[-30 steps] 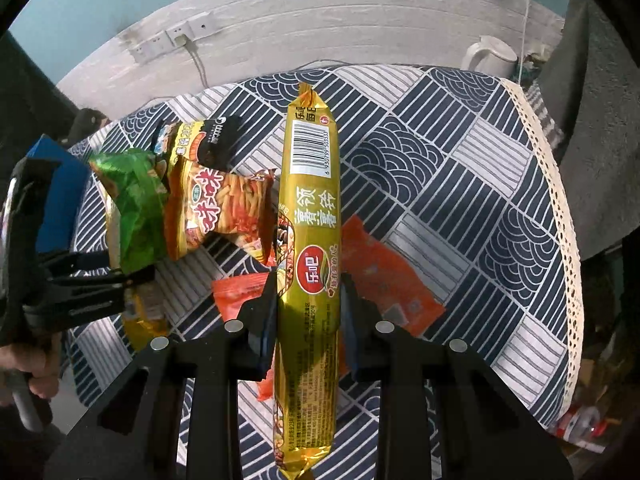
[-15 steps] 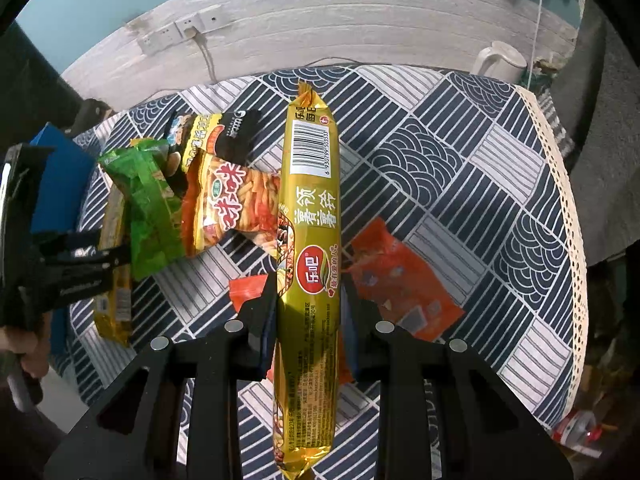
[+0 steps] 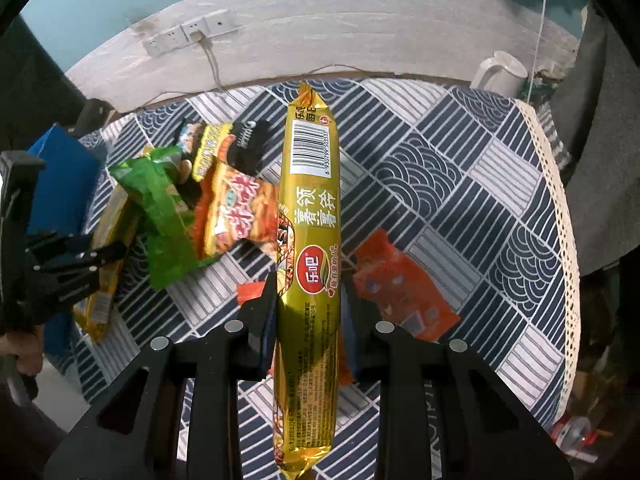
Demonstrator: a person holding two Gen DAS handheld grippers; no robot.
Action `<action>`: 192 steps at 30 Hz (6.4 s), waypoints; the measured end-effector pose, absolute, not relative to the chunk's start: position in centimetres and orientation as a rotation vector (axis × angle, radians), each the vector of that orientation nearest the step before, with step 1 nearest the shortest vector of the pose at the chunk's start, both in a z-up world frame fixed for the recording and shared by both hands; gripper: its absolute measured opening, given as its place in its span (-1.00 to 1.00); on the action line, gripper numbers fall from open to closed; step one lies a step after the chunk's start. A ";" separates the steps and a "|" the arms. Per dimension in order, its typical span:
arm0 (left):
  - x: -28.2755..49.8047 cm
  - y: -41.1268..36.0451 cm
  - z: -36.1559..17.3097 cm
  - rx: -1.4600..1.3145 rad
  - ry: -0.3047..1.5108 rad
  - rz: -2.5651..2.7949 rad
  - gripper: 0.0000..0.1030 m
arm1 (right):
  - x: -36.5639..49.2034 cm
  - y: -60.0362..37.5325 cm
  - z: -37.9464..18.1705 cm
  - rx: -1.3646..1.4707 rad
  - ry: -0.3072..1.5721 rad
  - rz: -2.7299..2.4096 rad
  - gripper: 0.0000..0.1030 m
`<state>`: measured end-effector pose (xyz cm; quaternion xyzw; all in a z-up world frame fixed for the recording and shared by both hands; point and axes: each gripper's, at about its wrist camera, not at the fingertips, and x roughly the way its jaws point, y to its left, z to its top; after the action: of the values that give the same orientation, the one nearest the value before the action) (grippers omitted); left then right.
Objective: Organize snacks
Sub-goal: 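Lift both yellow bars and carry them over the cardboard box, then lower both bars into the box and open both tools, then withdraw both open tools from the box toward the remaining snacks, then grasp the green peanut bag with the left tool while the right tool grasps the red-orange Wei Wei chip bag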
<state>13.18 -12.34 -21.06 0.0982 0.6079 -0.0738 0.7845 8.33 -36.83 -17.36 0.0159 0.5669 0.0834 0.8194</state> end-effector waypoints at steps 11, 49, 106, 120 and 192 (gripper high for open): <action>10.5 -10.8 -16.7 0.208 1.223 -0.179 -0.45 | 7.1 -34.4 -14.3 0.018 1.160 0.224 -0.50; 5.9 3.2 -7.8 0.158 1.023 -0.089 -0.45 | 6.2 -17.1 -7.2 -0.152 1.053 0.475 -0.50; 5.7 11.1 -10.9 0.086 1.076 0.020 0.18 | 7.4 -7.7 -9.8 -0.198 1.124 0.588 0.17; 6.7 4.6 -10.0 0.125 1.073 -0.085 0.19 | 7.2 -17.6 -10.6 -0.128 1.157 0.415 0.33; 15.5 -10.4 -20.0 0.088 1.372 -0.305 0.48 | 13.6 -25.4 -24.4 -0.451 1.341 0.786 0.08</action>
<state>15.52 -10.41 -20.01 0.0405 0.6309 -0.1400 0.7621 13.64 -25.36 -24.37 -0.2015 0.5997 0.3513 0.6901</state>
